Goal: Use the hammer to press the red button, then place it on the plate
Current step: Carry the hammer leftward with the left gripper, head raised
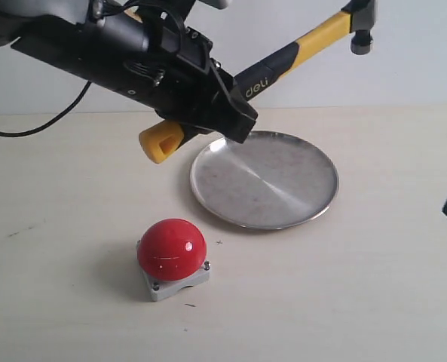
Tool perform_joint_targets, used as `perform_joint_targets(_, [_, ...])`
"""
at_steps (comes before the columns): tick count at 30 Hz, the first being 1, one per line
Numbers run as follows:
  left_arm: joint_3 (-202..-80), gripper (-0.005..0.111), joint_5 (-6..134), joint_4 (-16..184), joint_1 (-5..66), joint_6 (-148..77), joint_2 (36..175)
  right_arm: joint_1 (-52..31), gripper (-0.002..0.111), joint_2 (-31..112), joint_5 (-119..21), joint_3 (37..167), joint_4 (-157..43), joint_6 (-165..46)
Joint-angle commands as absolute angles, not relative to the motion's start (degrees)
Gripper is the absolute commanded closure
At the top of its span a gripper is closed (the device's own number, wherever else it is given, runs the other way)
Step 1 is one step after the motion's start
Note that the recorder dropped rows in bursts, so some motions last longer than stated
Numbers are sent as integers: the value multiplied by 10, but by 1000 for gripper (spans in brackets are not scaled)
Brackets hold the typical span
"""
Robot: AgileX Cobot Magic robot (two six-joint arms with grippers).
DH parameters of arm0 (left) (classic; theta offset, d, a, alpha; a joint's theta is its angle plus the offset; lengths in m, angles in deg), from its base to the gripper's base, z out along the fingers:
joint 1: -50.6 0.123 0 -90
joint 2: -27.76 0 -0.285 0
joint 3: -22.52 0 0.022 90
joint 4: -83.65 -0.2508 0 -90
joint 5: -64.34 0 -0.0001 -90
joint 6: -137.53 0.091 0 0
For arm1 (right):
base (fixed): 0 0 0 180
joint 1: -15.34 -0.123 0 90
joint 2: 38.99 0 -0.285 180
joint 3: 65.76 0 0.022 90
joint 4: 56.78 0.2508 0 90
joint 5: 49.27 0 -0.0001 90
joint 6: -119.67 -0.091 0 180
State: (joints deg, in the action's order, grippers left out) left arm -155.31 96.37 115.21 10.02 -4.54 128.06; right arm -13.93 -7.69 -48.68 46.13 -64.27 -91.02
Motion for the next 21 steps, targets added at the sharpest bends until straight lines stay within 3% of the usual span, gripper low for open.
perform_joint_targets(1, [-1513, 107, 889, 1179, 101, -56, 1238, -139, 108, -178, -460, 414, -648, -883])
perform_joint_targets(11, [-1451, 107, 856, 1190, 101, -56, 1175, -139, 108, -308, -417, 370, -648, -872])
perform_joint_targets(17, [-1296, 107, 696, 1243, 98, -56, 1076, -139, 108, -310, -412, 370, -605, -876])
perform_joint_targets(21, [-1155, 107, 611, 1327, 58, -56, 976, -139, 108, -310, -412, 370, -598, -876])
